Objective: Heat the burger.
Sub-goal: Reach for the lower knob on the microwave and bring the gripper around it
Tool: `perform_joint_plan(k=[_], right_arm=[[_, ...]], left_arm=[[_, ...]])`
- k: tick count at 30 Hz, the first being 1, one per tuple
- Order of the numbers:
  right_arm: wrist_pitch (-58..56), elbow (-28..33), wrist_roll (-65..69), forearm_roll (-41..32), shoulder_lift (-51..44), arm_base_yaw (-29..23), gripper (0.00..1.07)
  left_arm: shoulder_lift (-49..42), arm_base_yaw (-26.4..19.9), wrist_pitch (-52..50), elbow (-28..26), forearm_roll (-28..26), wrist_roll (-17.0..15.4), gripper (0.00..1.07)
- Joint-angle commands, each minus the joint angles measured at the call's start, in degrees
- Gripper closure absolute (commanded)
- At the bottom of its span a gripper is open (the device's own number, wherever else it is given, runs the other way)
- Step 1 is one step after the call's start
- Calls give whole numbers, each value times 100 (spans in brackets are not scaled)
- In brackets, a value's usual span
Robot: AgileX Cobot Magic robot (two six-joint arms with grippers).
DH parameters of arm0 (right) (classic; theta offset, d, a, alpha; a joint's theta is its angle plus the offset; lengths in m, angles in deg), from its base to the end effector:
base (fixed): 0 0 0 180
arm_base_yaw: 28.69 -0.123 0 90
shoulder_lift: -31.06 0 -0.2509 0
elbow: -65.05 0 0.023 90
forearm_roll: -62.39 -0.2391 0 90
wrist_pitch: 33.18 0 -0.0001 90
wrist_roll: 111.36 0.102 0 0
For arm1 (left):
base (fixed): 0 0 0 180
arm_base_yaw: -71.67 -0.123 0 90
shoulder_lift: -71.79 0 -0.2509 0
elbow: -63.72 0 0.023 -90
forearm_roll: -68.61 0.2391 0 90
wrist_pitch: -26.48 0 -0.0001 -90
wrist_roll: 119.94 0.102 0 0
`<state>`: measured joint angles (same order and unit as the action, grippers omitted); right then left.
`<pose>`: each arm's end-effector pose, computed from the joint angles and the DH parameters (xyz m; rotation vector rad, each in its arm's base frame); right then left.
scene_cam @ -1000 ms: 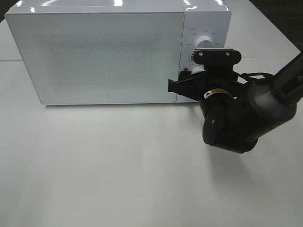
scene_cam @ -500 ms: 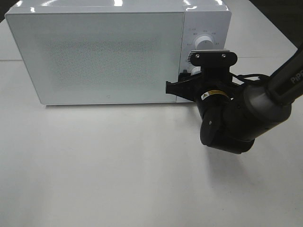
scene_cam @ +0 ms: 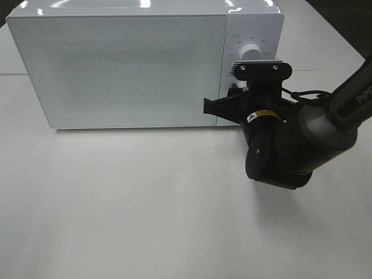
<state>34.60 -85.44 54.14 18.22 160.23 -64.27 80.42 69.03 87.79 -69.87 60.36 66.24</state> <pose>0.3180 0.1466 0.0917 0.0757 1.6805 -0.0607 0.0261 -0.0117 0.2719 0.0719 2.0219 -0.0744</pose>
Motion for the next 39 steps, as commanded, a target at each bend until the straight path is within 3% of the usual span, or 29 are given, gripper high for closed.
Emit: perform_joint_plan(k=[1,9,11,14,18,28,36,39], right_arm=[[286,-80,86,126,-11,23,107],[453,-80,911,596,-11,23,107],[435,-80,1919,802,-11,23,107],[424,-80,2246,825,-11,23,107],[418,-74,4561,922,-11,23,107],[418,-74,8170,1346,-11,23,107],[424,-74,10181,1335,-11,23,106],[418,-74,10210,1324,-11,23,106]], left_arm=[[-103,-17,-6,11,0,-29,6],[-103,-17,-6,11,0,-29,6],[-103,-17,-6,11,0,-29,6],[-103,-17,-6,11,0,-29,6],[-103,-17,-6,11,0,-29,6],[-103,-17,-6,11,0,-29,6],[-103,-17,-6,11,0,-29,6],[-103,-17,-6,11,0,-29,6]])
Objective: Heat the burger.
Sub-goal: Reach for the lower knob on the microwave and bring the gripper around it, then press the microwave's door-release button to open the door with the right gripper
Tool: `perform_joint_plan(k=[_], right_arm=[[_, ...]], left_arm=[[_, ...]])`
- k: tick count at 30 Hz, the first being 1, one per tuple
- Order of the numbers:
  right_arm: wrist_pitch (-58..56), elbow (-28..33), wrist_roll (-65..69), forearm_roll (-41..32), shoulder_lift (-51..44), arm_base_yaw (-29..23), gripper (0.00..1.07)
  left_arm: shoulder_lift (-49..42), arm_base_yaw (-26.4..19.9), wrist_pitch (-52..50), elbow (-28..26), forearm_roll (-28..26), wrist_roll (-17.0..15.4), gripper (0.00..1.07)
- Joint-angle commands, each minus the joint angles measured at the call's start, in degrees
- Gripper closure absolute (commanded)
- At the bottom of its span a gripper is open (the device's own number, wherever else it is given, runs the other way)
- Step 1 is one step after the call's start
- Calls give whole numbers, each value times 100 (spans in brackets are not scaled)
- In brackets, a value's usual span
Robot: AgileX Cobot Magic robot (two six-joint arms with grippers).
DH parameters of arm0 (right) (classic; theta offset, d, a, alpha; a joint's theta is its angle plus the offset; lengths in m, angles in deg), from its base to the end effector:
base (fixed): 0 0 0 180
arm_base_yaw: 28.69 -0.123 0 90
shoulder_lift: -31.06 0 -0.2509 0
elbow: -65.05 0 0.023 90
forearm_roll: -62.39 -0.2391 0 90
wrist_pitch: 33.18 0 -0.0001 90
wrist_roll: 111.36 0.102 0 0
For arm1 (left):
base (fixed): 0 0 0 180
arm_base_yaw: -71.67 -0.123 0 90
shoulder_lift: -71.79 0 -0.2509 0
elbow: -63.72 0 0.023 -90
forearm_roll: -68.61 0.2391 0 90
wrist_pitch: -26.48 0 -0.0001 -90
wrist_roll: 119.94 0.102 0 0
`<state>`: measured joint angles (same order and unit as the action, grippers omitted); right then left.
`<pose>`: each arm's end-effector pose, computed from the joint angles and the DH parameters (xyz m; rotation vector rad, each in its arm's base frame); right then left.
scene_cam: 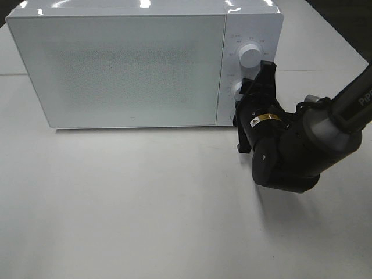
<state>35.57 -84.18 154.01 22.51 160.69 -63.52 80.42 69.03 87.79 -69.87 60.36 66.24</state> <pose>0.3164 0.1459 0.0883 1.4054 1.1804 1.2296 0.0261 -0.0117 0.2719 0.0719 2.0219 -0.0744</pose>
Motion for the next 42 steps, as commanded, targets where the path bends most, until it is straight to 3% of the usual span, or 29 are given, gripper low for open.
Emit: perform_joint_plan(k=[1,19,22,26,27,28,29,31,36,42], right_arm=[[321,-201,223,894,-57,-52,106],[338,-201,-189,625,-57,-52,98],[338,-201,-378,350,-57,-52,91],[338,-201,-653,-218,-63,-52,69],[338,-201,-653,-218,-63,-52,69],[338,-178,-688,-350,-74,-52,61],[338,-178,-688,-350,-74,-52,61],[338,-103,-688,-453,-97,-52,51],[309,258,-848,-407,-269,-63,42],[-11,573,-1381,23,-521,-63,40]], left_arm=[[-103,-17,-6,11,0,-29,6],[-103,-17,-6,11,0,-29,6],[-103,-17,-6,11,0,-29,6],[-103,-17,-6,11,0,-29,6],[-103,-17,-6,11,0,-29,6],[-103,-17,-6,11,0,-29,6],[-103,-17,-6,11,0,-29,6],[-103,-17,-6,11,6,-29,6],[-103,-17,-6,11,6,-29,6],[-103,-17,-6,11,6,-29,6]])
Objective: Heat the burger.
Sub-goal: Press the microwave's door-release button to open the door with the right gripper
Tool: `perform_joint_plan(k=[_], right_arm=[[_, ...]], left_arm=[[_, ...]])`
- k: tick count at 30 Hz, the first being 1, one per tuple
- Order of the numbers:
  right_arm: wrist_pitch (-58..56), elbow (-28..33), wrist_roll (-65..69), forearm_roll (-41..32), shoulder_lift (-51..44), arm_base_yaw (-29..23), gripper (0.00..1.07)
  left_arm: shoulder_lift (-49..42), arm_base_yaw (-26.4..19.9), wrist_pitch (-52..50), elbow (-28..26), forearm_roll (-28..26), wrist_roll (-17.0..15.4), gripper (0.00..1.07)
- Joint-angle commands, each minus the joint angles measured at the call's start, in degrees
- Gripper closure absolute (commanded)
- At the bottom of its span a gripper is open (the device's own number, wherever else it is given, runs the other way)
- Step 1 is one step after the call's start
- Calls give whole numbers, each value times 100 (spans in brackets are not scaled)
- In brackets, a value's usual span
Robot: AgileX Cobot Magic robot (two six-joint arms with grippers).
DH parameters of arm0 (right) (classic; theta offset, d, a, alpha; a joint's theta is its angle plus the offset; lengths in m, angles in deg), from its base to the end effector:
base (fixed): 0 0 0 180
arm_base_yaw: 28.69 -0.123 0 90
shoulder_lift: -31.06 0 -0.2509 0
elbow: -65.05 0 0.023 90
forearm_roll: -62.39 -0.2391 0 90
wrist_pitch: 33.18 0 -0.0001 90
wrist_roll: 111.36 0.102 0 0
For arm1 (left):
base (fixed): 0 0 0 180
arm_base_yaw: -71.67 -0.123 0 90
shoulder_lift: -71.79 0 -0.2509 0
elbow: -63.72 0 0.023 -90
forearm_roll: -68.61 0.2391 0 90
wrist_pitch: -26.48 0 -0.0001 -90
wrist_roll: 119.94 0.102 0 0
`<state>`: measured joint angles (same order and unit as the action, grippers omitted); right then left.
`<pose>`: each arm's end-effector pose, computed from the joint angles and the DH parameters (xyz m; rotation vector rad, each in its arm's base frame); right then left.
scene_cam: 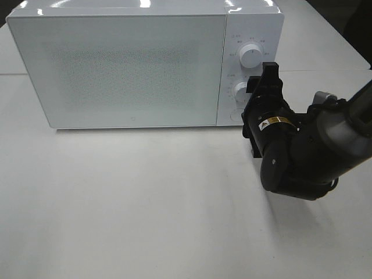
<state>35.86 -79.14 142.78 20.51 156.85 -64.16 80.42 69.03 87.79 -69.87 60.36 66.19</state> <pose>0.2998 0.1356 0.0946 1.2794 1.2834 1.0641 0.0261 -0.0117 0.2719 0.0710 2.0220 -0.0750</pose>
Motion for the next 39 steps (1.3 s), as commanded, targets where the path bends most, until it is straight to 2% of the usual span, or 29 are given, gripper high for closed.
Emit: perform_joint_plan(k=[1,8,10,13,15,16,18,21,23,26,31,39], right_arm=[[-206,201,-424,355,-264,0,40],[-745,584,-1398,435,-825,0,40],[-1553,722,-2429,607,-1255,11,40],[-1845,722,-2767,607,-1364,11,40],[-2584,722,-3816,636,-1673,11,40],[-2584,722,-3816,636,-1673,11,40],[-3266,710,-5088,642,-2000,11,40],[-3415,710,-5374,642,-2091,11,40],[-3902,710,-6320,659,-2406,17,40],[-4228,710,-6984,659,-2647,17,38],[-4796,710,-7764,659,-3065,17,32],[-5838,710,-8365,922,-3644,17,31]], left_arm=[[-103,-17,-6,11,6,-23,6],[-103,-17,-6,11,6,-23,6],[-103,-17,-6,11,6,-23,6],[-103,-17,-6,11,6,-23,6],[-103,-17,-6,11,6,-23,6],[-103,-17,-6,11,6,-23,6],[-103,-17,-6,11,6,-23,6],[-103,-17,-6,11,6,-23,6],[-103,-17,-6,11,6,-23,6],[-103,-17,-6,11,6,-23,6],[-103,-17,-6,11,6,-23,6],[-103,-17,-6,11,6,-23,6]])
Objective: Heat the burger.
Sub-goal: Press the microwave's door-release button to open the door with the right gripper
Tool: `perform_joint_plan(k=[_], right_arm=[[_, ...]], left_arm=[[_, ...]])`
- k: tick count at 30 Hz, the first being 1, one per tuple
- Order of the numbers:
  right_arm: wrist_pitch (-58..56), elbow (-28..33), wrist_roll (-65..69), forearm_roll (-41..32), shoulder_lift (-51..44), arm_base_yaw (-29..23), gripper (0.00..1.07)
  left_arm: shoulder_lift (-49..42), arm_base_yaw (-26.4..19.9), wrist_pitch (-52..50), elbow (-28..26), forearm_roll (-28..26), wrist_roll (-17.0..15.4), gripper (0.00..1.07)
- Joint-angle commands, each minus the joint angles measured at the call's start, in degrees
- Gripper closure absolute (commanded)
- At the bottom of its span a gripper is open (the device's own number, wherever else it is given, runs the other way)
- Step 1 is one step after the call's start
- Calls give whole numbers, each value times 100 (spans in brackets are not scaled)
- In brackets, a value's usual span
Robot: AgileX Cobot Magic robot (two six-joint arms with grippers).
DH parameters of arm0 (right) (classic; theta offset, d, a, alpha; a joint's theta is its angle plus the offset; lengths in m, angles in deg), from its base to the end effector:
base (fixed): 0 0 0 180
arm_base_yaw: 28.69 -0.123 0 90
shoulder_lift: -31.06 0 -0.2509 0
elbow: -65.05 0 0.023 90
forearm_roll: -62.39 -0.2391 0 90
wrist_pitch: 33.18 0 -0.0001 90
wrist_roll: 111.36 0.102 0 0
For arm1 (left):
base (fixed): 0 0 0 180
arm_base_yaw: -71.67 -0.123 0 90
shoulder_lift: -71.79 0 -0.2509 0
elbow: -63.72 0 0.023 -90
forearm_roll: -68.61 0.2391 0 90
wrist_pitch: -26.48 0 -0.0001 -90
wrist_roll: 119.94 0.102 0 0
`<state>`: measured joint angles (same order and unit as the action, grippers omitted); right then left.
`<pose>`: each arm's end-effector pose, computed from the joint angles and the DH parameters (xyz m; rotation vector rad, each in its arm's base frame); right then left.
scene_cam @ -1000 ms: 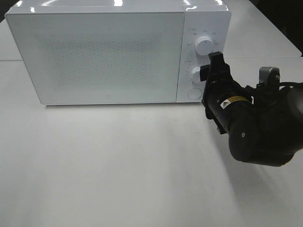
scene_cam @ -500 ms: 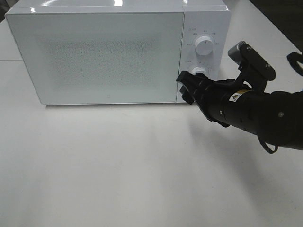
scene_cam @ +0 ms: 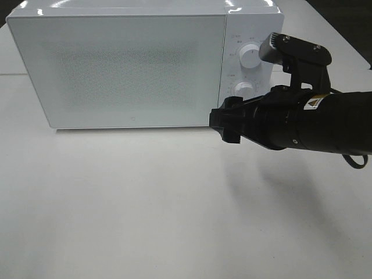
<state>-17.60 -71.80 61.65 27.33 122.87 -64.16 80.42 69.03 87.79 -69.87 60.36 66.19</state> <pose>0.2361 0.1489 0.1675 -0.0657 2.1604 0.4768 0.0261 -0.0117 0.2719 0.0710 2.0220 -0.0750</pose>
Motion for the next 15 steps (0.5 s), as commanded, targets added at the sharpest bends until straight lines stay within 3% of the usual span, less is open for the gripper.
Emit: perform_joint_plan(k=[1,5,9,10,11,15], right_arm=[[-865,-52,-246,504,-372,17,31],[-1558,-183,-109,991,-533,17,31],[-2590,-533,625,2160,-745,17,31],[-2590,-533,625,2160,-745,17,31],[-3008,-693,1066,2687,-831,17,31],[-3759,-963,1536,3386,-974,17,31]], left_arm=[[-103,-17,-6,11,6,-23,6],[-103,-17,-6,11,6,-23,6],[-103,-17,-6,11,6,-23,6],[-103,-17,-6,11,6,-23,6],[-103,-17,-6,11,6,-23,6],[-103,-17,-6,11,6,-23,6]])
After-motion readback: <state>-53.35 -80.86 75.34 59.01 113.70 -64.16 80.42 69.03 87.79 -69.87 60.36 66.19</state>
